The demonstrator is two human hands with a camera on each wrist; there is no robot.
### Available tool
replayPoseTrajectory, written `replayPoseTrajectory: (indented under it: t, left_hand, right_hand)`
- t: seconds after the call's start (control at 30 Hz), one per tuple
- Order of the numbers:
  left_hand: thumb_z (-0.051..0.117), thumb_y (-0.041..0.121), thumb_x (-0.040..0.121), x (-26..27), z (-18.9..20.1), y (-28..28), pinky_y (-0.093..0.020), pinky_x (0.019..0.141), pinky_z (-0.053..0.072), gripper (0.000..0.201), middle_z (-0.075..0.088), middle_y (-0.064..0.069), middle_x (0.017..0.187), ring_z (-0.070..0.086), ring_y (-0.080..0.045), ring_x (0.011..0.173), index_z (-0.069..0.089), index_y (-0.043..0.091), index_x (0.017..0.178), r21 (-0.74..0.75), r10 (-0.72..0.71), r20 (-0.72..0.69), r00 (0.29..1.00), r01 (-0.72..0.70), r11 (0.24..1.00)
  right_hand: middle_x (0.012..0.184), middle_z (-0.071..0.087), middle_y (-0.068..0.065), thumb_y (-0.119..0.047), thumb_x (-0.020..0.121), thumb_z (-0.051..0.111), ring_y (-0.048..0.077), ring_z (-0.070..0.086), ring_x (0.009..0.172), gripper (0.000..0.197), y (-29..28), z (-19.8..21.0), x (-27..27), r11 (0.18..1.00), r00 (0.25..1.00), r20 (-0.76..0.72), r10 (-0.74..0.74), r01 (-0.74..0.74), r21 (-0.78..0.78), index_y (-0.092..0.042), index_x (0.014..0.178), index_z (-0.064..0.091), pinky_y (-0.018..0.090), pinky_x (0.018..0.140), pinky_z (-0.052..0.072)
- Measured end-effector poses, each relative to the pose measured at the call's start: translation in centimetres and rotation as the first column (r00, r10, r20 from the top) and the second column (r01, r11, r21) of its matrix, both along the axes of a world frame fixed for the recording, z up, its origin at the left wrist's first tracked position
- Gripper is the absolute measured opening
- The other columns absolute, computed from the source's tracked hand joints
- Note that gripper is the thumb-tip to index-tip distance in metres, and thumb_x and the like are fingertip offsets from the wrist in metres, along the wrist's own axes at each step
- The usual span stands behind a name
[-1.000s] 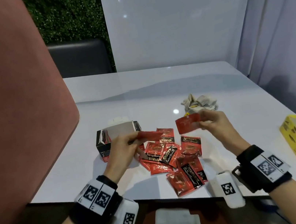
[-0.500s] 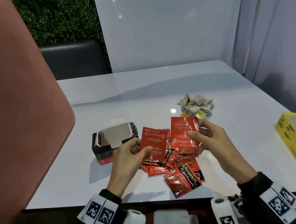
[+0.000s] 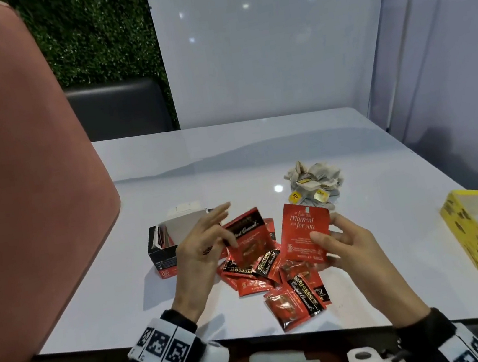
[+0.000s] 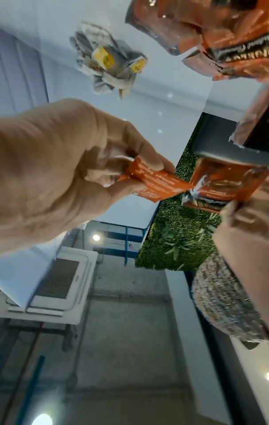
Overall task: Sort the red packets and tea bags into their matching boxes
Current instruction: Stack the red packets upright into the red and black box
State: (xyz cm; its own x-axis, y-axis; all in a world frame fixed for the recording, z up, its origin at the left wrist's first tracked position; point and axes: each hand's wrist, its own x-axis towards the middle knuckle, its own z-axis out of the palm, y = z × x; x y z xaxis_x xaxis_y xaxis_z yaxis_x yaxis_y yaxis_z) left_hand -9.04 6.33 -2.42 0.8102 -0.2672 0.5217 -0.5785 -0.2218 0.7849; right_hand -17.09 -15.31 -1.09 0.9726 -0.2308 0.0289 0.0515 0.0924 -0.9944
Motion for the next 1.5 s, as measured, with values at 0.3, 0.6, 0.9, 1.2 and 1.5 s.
replayPoseTrajectory:
  t: [0.3, 0.6, 0.9, 1.2, 1.5]
  left_hand:
    - [0.05, -0.002, 0.091, -0.7, -1.3, -1.5, -0.035, 0.069, 0.059, 0.036, 0.072, 0.007, 0.084, 0.069, -0.014, 0.083, 0.067, 0.022, 0.071, -0.149, -0.03, -0.271, 0.962, -0.011, 0.989]
    - [0.049, 0.066, 0.073, -1.2, 0.1, -2.7, -0.054, 0.08, 0.053, 0.048, 0.07, -0.003, 0.081, 0.067, -0.026, 0.08, 0.068, 0.023, 0.086, -0.07, -0.061, -0.347, 0.936, 0.039, 0.997]
    - [0.051, 0.018, 0.093, 0.1, 0.0, -2.9, -0.038, 0.079, 0.054, 0.01, 0.069, -0.007, 0.092, 0.066, -0.024, 0.087, 0.06, 0.018, 0.099, -0.275, -0.087, -0.548, 0.832, -0.081, 0.958]
    - [0.059, 0.014, 0.088, 0.6, -1.1, 0.3, -0.025, 0.067, 0.057, 0.035, 0.066, -0.007, 0.11, 0.069, -0.015, 0.086, 0.047, 0.015, 0.121, -0.256, 0.0, -0.562, 0.827, -0.173, 0.951]
    - [0.059, 0.006, 0.085, -0.4, -2.1, -0.7, -0.016, 0.063, 0.054, 0.021, 0.071, -0.005, 0.097, 0.07, -0.007, 0.078, 0.061, 0.013, 0.105, -0.403, -0.175, -0.652, 0.738, -0.141, 0.905]
  right_hand:
    - [0.098, 0.073, 0.008, -0.023, 0.086, 0.061, 0.019, 0.071, 0.085, 0.024, 2.4, -0.6, 0.7, 0.989, 0.984, -0.134, 0.116, -0.102, 0.107, -0.009, 0.105, 0.062, 0.025, 0.069, 0.057]
    - [0.072, 0.057, -0.006, -0.019, 0.08, 0.066, 0.01, 0.054, 0.054, 0.009, 5.0, 0.6, 1.3, 0.168, 0.879, 0.477, 0.015, 0.468, -0.867, -0.016, 0.082, 0.058, 0.012, 0.039, 0.03]
    - [0.091, 0.062, -0.004, -0.032, 0.089, 0.059, 0.004, 0.051, 0.072, 0.021, 5.2, 2.8, 3.2, 0.583, 0.973, 0.209, 0.1, 0.113, -0.805, -0.014, 0.091, 0.069, 0.017, 0.071, 0.04]
    - [0.12, 0.043, 0.003, -0.07, 0.074, 0.053, 0.019, 0.043, 0.115, 0.078, 2.2, -4.2, -0.4, 0.245, 0.879, -0.383, -0.283, -0.32, -0.915, -0.011, 0.122, 0.036, 0.029, 0.083, 0.044]
    - [0.11, 0.056, 0.003, -0.046, 0.077, 0.07, 0.017, 0.051, 0.099, 0.049, 0.7, -5.4, 0.9, 0.489, 0.893, -0.402, -0.205, -0.262, -0.832, -0.015, 0.102, 0.042, 0.021, 0.062, 0.039]
